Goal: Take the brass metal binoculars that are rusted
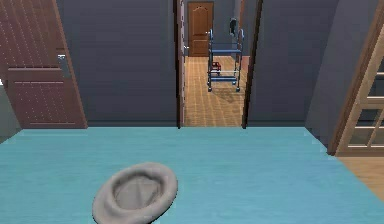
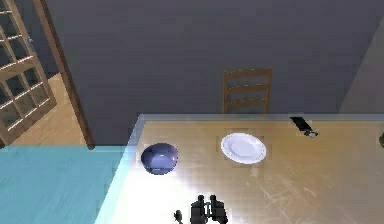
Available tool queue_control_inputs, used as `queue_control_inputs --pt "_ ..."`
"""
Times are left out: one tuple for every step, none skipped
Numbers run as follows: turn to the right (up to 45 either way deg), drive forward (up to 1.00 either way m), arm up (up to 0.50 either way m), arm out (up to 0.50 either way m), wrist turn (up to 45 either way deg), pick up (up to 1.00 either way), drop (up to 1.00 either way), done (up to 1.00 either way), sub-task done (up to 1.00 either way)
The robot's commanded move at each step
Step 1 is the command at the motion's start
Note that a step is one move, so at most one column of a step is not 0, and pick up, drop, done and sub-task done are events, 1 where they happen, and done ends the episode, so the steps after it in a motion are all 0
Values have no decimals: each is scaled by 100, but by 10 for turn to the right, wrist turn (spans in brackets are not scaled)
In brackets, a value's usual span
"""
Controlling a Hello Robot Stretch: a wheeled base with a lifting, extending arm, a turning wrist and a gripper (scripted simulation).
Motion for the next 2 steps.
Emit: queue_control_inputs --pt "0 0 10 0 0 0 0 0 0" --pt "0 0 0 0 0 0 0 100 0"
